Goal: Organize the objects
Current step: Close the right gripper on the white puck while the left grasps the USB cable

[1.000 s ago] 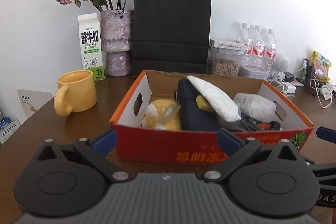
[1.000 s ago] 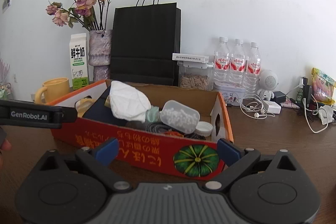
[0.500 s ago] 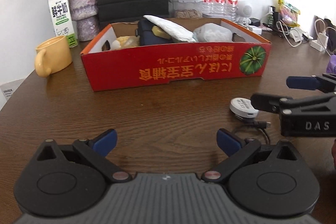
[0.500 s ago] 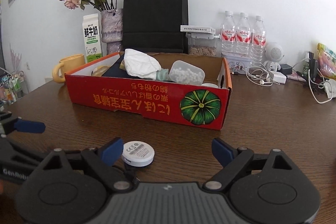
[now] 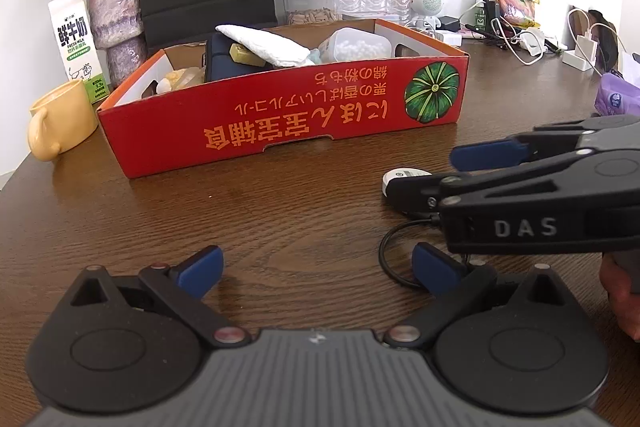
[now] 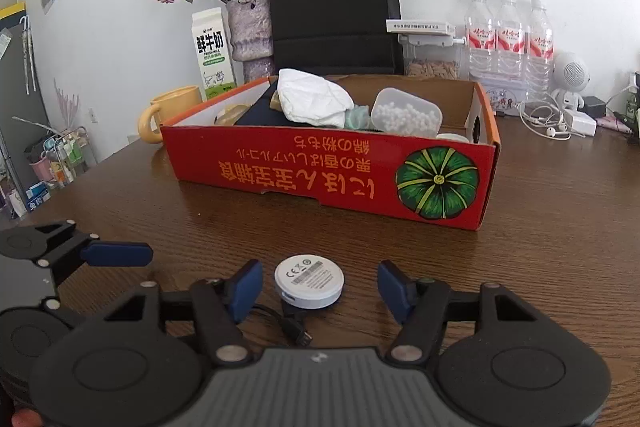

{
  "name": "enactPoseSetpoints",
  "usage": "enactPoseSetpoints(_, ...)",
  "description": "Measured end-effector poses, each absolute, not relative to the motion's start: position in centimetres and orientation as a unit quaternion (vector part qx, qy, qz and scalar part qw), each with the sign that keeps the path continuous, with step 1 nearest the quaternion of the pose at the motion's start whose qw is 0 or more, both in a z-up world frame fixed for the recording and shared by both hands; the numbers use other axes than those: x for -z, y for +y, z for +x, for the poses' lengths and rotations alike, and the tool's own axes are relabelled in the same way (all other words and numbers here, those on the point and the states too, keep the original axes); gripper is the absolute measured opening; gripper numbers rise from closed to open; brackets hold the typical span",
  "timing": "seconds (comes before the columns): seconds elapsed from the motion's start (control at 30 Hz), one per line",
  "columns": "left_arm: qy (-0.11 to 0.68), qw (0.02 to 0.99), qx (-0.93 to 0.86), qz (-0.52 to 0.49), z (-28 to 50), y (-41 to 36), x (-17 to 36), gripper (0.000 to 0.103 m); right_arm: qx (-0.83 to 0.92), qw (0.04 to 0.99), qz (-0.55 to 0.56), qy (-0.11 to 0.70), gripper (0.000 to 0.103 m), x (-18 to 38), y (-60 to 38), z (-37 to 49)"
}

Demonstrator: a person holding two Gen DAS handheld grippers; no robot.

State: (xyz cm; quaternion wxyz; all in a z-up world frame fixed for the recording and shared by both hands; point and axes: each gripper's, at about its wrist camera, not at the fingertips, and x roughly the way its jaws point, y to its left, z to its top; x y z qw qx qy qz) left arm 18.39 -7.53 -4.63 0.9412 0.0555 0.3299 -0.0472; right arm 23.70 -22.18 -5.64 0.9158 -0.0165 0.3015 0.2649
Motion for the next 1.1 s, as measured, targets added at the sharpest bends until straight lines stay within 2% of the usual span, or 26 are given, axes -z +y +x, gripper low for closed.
enactPoseSetpoints(0.03, 0.33, 0.941, 0.047, 0.055, 18.4, -7.5, 4.6, 0.103, -0.267, 0.913, -0.013, 0.307, 0.046, 5.7, -22.2, 23.9)
enactPoseSetpoints(0.1, 0.331, 0.941, 0.048, 0.054, 18.4, -7.5, 4.7, 0.103, -0.274, 0.909, -0.006, 0.314, 0.038, 5.9, -22.2, 24.0)
enactPoseSetpoints(0.27, 0.333, 0.94, 0.05, 0.048, 18.2, -7.2, 4.7, 0.102, -0.273, 0.914, -0.006, 0.301, 0.038, 5.8, -22.4, 23.5)
enactPoseSetpoints(0.3, 0.331, 0.941, 0.054, 0.046, 18.0, -7.1, 4.7, 0.097, -0.272, 0.914, -0.004, 0.3, 0.038, 5.7, -22.4, 23.5)
enactPoseSetpoints(0.37, 0.324, 0.943, 0.061, 0.049, 17.4, -7.0, 4.5, 0.086, -0.272, 0.915, -0.001, 0.298, 0.038, 5.6, -22.6, 23.4)
enactPoseSetpoints(0.4, 0.319, 0.944, 0.065, 0.053, 17.1, -7.0, 4.5, 0.074, -0.272, 0.916, 0.0, 0.297, 0.038, 5.6, -22.6, 23.4)
enactPoseSetpoints(0.43, 0.314, 0.945, 0.071, 0.056, 16.8, -6.9, 4.4, 0.054, -0.272, 0.916, 0.0, 0.295, 0.038, 5.6, -22.7, 23.3)
enactPoseSetpoints(0.47, 0.309, 0.946, 0.078, 0.06, 16.5, -6.9, 4.3, 0.043, -0.272, 0.916, 0.0, 0.294, 0.038, 5.6, -22.6, 23.2)
enactPoseSetpoints(0.5, 0.307, 0.946, 0.081, 0.066, 16.3, -7.0, 4.3, 0.026, -0.273, 0.916, 0.0, 0.293, 0.038, 5.5, -22.6, 23.1)
enactPoseSetpoints(0.53, 0.305, 0.946, 0.085, 0.076, 16.1, -7.1, 4.3, 0.019, -0.274, 0.917, 0.0, 0.291, 0.038, 5.5, -22.6, 23.0)
enactPoseSetpoints(0.63, 0.299, 0.945, 0.08, 0.109, 15.7, -7.2, 4.3, 0.011, -0.273, 0.92, -0.002, 0.283, 0.038, 5.3, -22.5, 22.5)
enactPoseSetpoints(1.1, 0.296, 0.944, 0.048, 0.135, 15.0, -5.1, 4.4, 0.011, -0.242, 0.931, 0.019, 0.273, 0.038, 5.2, -23.8, 22.3)
